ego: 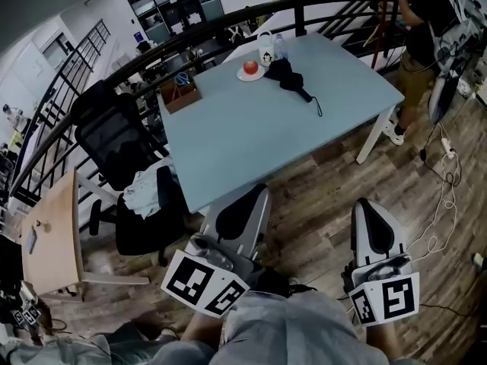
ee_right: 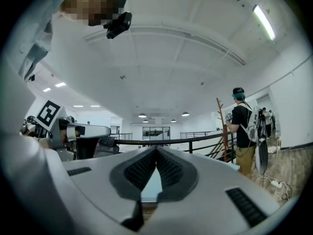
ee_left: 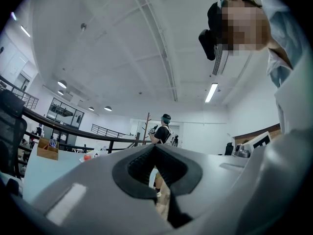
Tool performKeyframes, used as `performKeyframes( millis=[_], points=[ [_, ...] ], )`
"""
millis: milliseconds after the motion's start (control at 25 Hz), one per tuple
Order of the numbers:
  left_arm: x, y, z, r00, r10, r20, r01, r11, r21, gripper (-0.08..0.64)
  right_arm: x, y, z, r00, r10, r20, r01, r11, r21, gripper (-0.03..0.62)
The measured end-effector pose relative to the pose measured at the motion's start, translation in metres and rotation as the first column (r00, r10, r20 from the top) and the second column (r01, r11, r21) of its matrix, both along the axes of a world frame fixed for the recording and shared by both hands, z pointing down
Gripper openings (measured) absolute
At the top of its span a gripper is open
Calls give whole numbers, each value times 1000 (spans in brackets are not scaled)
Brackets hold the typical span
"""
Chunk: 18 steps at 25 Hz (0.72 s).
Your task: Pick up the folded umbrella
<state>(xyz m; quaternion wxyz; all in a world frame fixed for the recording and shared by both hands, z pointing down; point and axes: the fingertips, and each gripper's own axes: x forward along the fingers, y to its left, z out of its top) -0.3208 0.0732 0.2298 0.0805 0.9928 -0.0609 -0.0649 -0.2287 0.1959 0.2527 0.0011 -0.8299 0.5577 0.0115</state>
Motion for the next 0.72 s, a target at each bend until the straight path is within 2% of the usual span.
performKeyframes(
  millis=[320,720],
  points=[
    [12,19,-2,999,35,-11,-34,999,4,5,7,21,0,1000,30,-5,-30,1000,0,-2],
    [34,39,-1,993,115,-13,-115,993,13,5,18,44,3,995,100,-6,-100,995,-3,-2]
  ],
)
